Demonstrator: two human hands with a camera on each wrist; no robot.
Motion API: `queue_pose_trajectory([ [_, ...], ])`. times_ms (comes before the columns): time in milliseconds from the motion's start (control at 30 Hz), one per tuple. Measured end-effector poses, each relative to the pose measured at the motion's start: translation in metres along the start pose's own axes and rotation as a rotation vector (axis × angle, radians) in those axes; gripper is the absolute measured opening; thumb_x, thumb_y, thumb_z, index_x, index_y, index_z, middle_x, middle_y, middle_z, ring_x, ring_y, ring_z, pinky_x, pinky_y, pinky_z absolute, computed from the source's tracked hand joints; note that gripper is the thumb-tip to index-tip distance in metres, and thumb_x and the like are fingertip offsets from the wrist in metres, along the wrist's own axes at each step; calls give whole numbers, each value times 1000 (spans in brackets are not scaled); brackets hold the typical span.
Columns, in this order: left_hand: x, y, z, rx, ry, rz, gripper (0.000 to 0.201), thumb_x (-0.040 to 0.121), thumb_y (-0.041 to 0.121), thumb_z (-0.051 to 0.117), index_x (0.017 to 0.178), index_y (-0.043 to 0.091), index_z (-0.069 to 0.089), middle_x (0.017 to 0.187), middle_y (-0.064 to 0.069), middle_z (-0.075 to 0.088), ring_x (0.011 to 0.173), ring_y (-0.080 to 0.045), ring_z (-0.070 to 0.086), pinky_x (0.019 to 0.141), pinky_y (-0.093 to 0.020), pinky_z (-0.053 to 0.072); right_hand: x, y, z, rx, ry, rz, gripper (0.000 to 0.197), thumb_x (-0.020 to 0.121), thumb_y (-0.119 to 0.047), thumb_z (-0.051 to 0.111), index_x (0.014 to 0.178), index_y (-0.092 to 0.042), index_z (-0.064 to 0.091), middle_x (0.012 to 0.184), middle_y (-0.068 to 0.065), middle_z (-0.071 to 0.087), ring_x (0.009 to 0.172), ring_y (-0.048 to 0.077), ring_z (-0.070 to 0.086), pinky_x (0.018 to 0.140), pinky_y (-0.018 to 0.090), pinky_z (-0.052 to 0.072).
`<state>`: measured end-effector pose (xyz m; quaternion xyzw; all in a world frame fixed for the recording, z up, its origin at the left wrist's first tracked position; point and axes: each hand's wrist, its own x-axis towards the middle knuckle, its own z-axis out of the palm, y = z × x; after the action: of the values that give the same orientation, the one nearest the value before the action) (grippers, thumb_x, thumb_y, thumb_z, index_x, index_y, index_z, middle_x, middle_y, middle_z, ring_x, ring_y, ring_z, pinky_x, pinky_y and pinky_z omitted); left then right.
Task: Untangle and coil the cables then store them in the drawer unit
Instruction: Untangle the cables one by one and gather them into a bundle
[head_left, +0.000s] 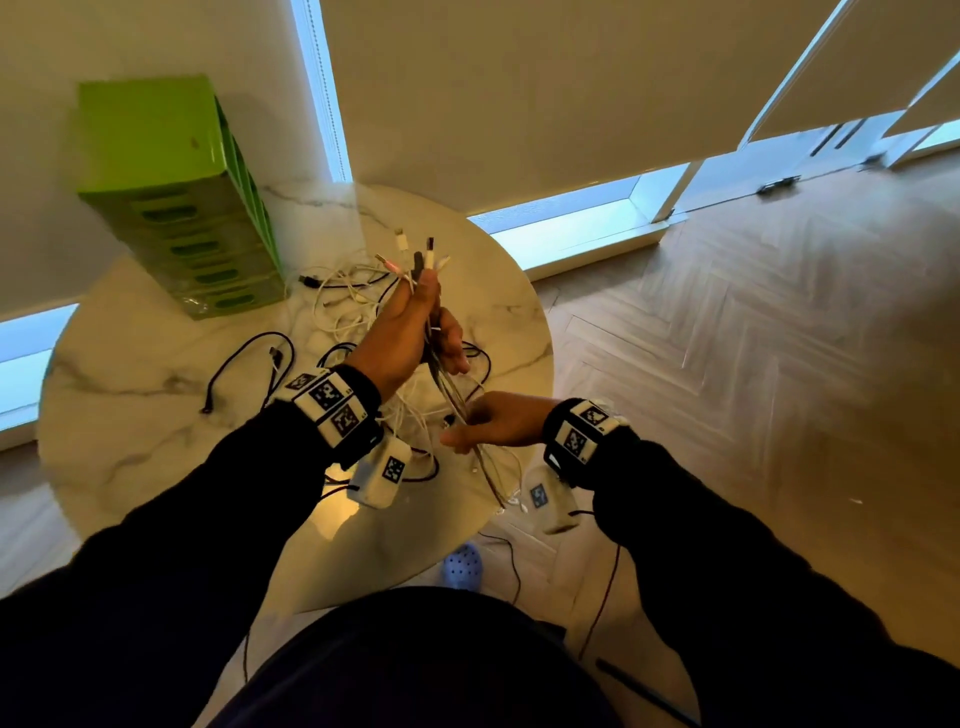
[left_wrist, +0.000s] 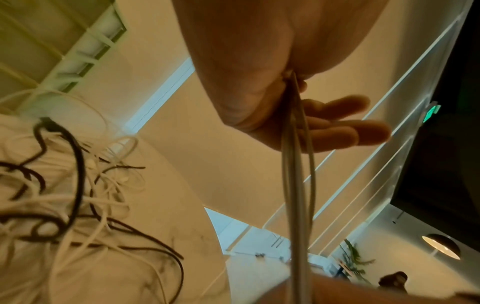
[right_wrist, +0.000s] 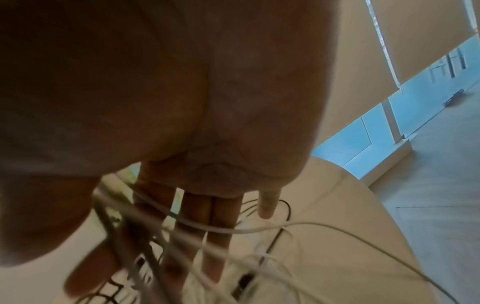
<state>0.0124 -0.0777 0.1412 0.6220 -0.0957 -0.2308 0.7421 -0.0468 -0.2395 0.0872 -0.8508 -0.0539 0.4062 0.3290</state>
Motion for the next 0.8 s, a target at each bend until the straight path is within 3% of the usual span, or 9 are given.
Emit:
queue_pose_trajectory([
  [67,2,3,-18,-11,-22,-5,31,108,45,30,93,19,39,57,0,40,45,-18,46,54,-33,50,5,12,3,4,-60,42,47,97,-51,56,80,-12,75,92,2,76,80,5,64,93,25,45],
  [133,2,5,-36,-101,-57,-60,32,108,43,33,87,20,39,61,3,31,48,-13,31,61,-33,49,5,24,-6,6,-41,147,41,99,-40,57,74,-9,68,83,12,74,71,13,63,86,30,48],
  [200,-1,4,-49,-167,-95,-115,25,107,37,38,88,21,41,68,4,29,57,-12,27,71,-34,47,6,39,-25,-96,145,253,35,99,-35,53,78,-10,63,82,14,70,77,26,67,77,31,49],
  [300,-4,2,-56,-223,-69,-64,7,100,23,50,99,24,43,75,3,32,62,-11,35,83,-33,49,9,50,-49,-342,512,315,31,97,-39,45,76,-20,56,103,17,68,98,38,63,80,36,47],
  [367,-4,8,-57,-271,20,12,18,96,12,52,101,27,43,77,3,37,62,-10,41,83,-31,50,10,46,-51,-369,578,267,30,96,-40,46,72,-23,46,99,16,66,93,39,61,75,37,46],
  [500,5,26,-55,-378,255,116,25,102,8,50,97,31,40,80,7,39,63,-7,40,71,-24,44,23,21,-15,-492,367,114,31,93,-48,36,80,-23,50,90,11,62,85,35,64,73,39,53],
  [633,21,28,-41,-380,490,104,23,102,17,55,96,30,38,77,9,36,60,-5,33,61,-21,31,48,-16,43,-648,98,22,35,98,-40,43,97,-11,63,97,9,63,91,29,63,69,34,44],
  [733,22,15,-36,-226,460,58,26,102,24,56,109,30,31,82,11,38,64,-3,39,60,-19,34,53,-31,63,-649,-72,-83,34,99,-41,55,101,-7,59,95,12,60,88,31,59,69,35,41],
  [800,18,8,-39,-83,423,20,29,103,23,54,113,27,27,88,10,39,71,-3,43,70,-20,39,57,-25,60,-511,-186,-134,43,93,-49,64,98,-8,53,89,9,57,81,29,54,73,38,45],
])
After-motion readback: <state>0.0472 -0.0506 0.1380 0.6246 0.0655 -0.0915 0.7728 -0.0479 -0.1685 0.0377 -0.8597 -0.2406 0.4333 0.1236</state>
